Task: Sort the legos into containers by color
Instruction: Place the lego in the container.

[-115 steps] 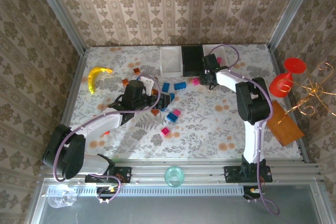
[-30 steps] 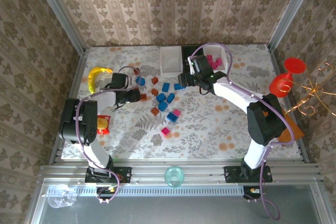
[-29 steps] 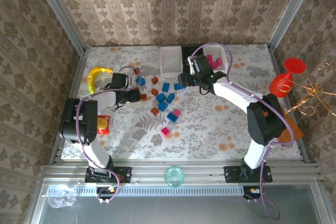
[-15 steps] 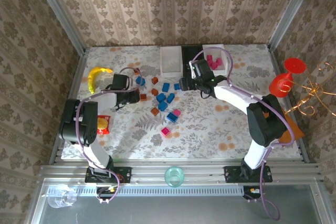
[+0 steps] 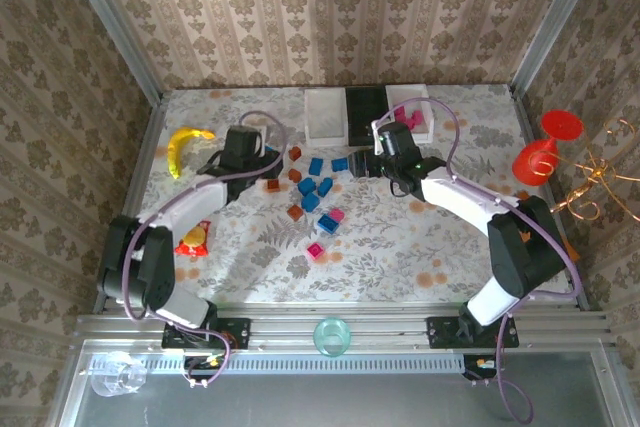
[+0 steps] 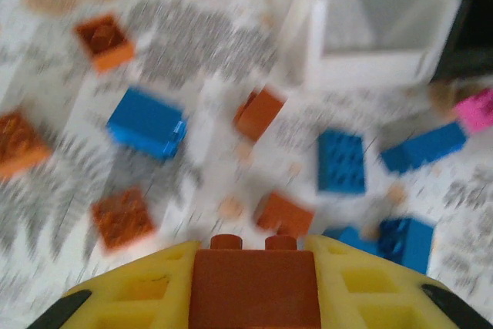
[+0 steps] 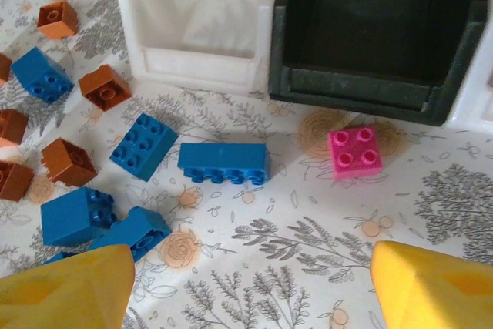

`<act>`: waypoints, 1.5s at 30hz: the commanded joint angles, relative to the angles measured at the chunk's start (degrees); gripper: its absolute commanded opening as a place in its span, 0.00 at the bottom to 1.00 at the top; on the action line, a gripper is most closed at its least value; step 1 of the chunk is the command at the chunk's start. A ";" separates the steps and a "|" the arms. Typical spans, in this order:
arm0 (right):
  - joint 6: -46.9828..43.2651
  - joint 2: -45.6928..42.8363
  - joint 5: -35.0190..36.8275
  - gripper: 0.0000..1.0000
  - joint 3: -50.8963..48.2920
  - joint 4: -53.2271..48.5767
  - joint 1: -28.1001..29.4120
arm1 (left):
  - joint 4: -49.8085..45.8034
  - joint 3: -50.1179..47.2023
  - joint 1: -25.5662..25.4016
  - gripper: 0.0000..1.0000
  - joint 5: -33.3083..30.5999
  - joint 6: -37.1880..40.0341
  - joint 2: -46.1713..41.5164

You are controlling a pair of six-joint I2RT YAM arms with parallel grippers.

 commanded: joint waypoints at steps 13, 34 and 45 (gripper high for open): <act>0.70 -5.62 5.30 0.82 -4.26 2.44 -1.52 | -4.38 42.69 -2.46 0.35 1.74 6.19 35.24; 1.30 -8.40 3.43 0.83 -3.56 -3.58 -1.18 | -12.07 45.34 -1.55 0.65 -0.13 11.46 30.06; 3.21 -10.11 -3.48 0.84 -9.33 1.11 0.83 | -2.28 7.06 15.06 0.76 1.70 0.63 8.90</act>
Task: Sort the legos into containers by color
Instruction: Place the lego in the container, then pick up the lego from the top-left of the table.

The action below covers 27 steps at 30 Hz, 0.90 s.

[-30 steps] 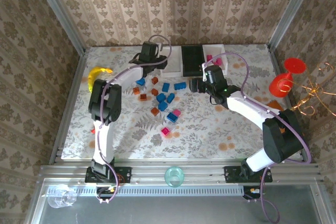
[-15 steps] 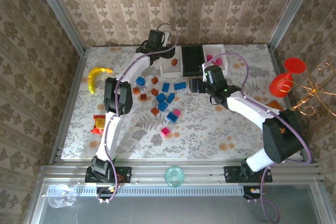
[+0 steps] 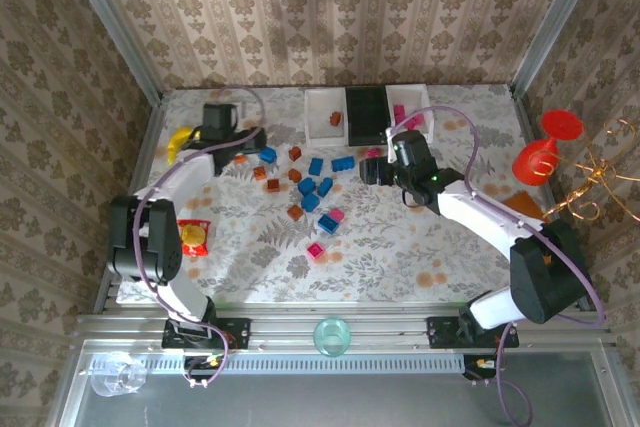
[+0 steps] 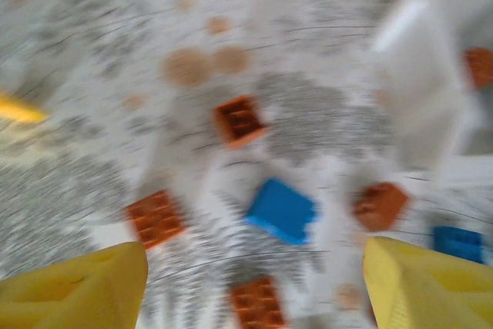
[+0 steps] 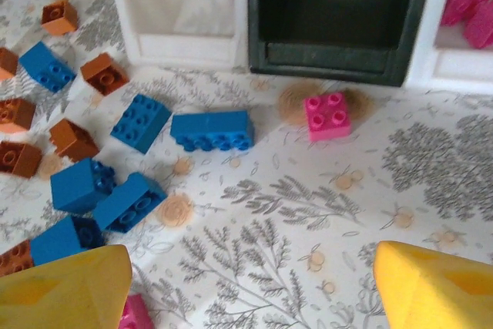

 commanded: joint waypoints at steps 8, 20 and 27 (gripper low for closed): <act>-1.41 -2.20 -5.19 0.87 -4.45 5.96 3.87 | -5.41 10.24 3.94 0.83 -0.84 -2.63 14.27; -1.77 -1.32 -3.52 0.90 -4.21 5.05 4.41 | -14.47 20.60 2.81 0.67 -5.44 -3.17 25.49; -1.49 0.05 -3.32 0.90 -3.61 4.75 4.41 | -15.08 20.26 2.19 0.55 -5.41 -3.29 26.12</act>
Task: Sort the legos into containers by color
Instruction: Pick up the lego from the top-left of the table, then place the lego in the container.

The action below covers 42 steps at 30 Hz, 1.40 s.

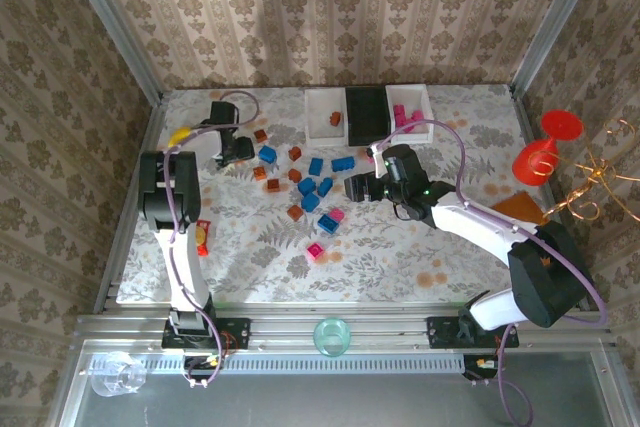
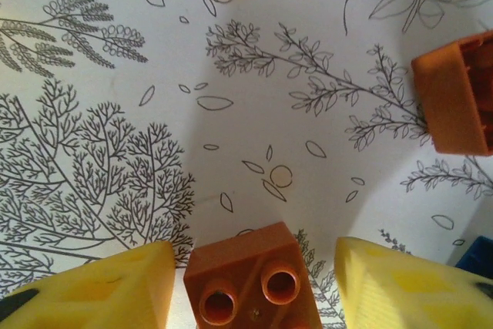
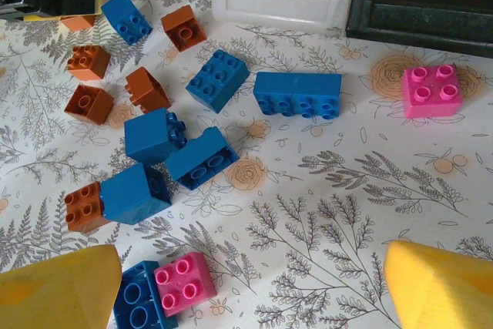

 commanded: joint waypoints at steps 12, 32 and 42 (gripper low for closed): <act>-0.31 1.46 5.79 0.90 0.47 -0.66 0.17 | 9.11 -9.93 -3.65 0.36 -2.91 0.88 -12.94; 1.56 -5.91 16.21 0.91 -5.73 2.94 -1.33 | 11.34 16.95 -20.76 0.38 -1.42 8.53 2.35; 1.89 -5.92 15.33 0.91 -5.29 2.21 -1.32 | -1.69 43.07 -20.84 0.62 -2.11 11.64 17.31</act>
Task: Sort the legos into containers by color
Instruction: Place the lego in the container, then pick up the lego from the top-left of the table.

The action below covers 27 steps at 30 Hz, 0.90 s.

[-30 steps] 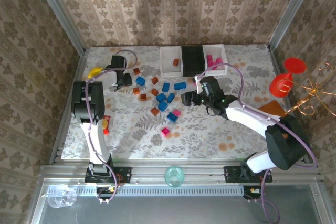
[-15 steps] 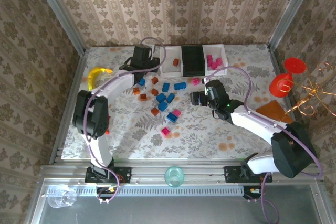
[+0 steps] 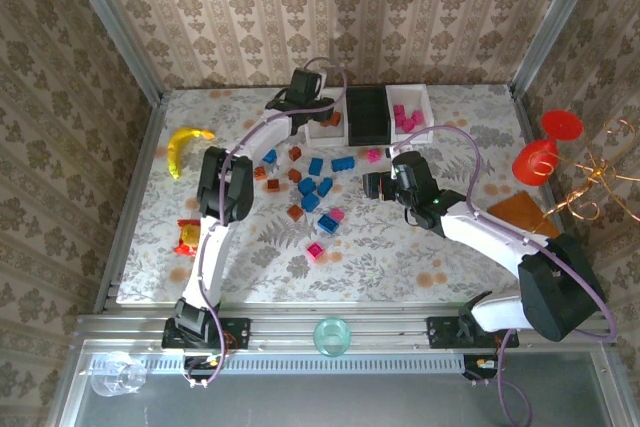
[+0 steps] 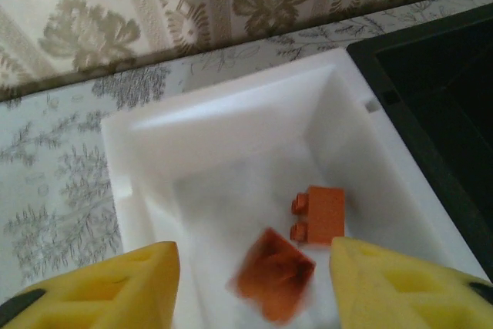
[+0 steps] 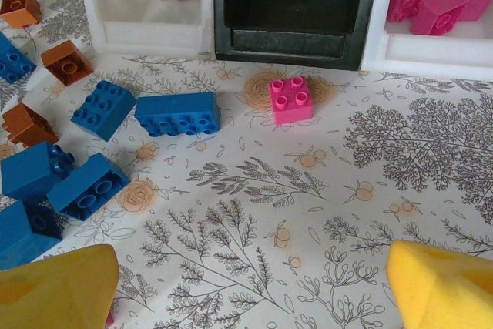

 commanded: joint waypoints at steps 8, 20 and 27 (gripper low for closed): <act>0.45 -1.68 -0.27 0.92 -0.15 0.66 -0.01 | 4.08 -26.23 3.54 0.74 -3.97 2.48 -22.83; -2.70 -0.25 -7.51 0.92 -0.12 5.01 3.34 | -1.60 -28.47 16.12 0.83 3.52 -7.26 -18.33; -3.84 -0.32 -6.93 0.93 -0.11 5.08 4.49 | -6.88 -18.43 16.04 0.84 2.26 -9.50 -8.23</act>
